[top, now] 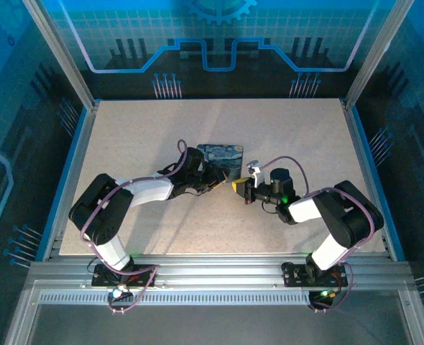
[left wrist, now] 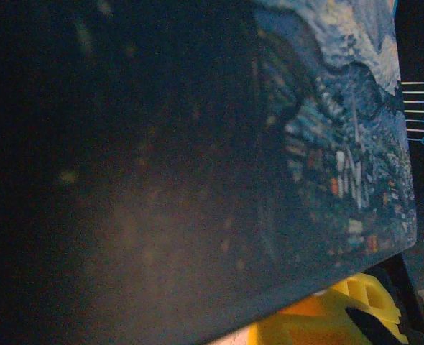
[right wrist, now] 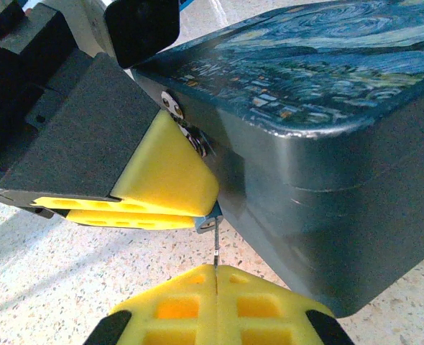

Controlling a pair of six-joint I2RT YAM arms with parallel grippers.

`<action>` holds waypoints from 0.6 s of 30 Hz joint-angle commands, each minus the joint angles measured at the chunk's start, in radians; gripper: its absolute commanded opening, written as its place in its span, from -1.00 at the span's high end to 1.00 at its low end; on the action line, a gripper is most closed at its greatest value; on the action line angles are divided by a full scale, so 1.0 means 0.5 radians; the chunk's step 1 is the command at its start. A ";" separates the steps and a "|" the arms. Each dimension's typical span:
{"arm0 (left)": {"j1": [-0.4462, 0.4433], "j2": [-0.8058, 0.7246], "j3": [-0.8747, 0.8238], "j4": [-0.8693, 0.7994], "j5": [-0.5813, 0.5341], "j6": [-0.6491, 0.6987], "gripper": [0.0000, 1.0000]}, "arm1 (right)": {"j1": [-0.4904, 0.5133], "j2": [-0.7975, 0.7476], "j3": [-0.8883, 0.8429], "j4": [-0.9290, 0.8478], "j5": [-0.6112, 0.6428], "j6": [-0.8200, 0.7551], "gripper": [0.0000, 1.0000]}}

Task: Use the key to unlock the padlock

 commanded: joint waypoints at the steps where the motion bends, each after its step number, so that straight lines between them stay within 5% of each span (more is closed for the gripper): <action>1: -0.017 -0.037 -0.006 0.054 0.082 -0.014 0.79 | -0.016 0.036 0.054 0.079 -0.045 0.015 1.00; 18: -0.017 -0.042 -0.014 0.060 0.084 -0.014 0.79 | -0.002 0.073 0.079 0.055 -0.070 -0.006 1.00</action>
